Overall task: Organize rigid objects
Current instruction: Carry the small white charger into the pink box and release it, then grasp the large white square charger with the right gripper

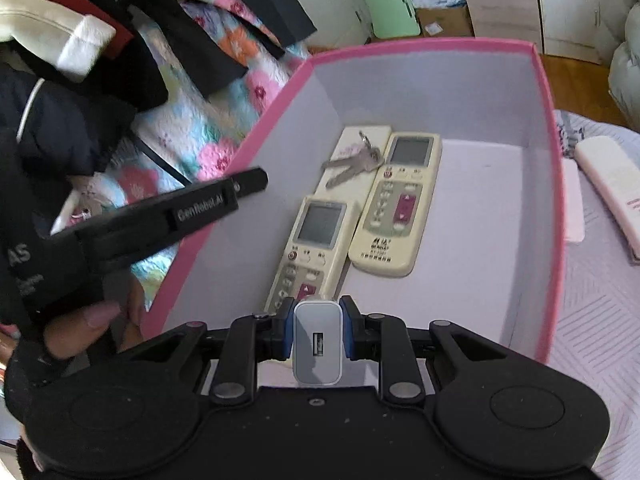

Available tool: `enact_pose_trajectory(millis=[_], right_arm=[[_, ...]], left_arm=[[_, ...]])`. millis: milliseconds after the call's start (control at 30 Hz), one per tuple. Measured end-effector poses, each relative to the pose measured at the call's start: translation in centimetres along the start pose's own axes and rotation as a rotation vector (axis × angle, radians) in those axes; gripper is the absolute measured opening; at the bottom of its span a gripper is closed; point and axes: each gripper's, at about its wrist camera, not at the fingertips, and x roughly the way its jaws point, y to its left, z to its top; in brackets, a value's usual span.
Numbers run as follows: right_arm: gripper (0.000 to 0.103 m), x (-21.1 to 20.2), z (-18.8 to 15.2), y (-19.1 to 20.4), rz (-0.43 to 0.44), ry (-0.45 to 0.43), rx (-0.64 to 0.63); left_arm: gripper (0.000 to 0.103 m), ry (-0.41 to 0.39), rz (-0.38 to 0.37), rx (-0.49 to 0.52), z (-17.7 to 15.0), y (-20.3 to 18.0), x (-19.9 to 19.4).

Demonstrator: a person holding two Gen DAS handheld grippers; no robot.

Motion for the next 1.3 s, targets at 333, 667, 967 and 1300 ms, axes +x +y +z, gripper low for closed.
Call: enact_pose_trajectory(millis=[333,667,967,1300], right_arm=[[0.027,2.4,-0.4,-0.9,0.054,0.092,0.105],[0.048,-0.2,-1.0,2.6,-0.226,-0.022,-0.15],[0.052,-9.7,-2.5,0.4,-0.186,-0.242,-0.228],[0.052,-15.3,-6.9,-7.3,-0.245,-0.313,-0.102]], left_arm=[[0.006,-0.001,-0.003,0.002,0.0,-0.1,0.0],[0.006,-0.008,-0.004,0.0,-0.1,-0.1,0.1],[0.007,-0.008,0.0,0.005,-0.2,-0.1,0.0],[0.007,-0.008,0.004,0.017,-0.3,-0.3,0.0]])
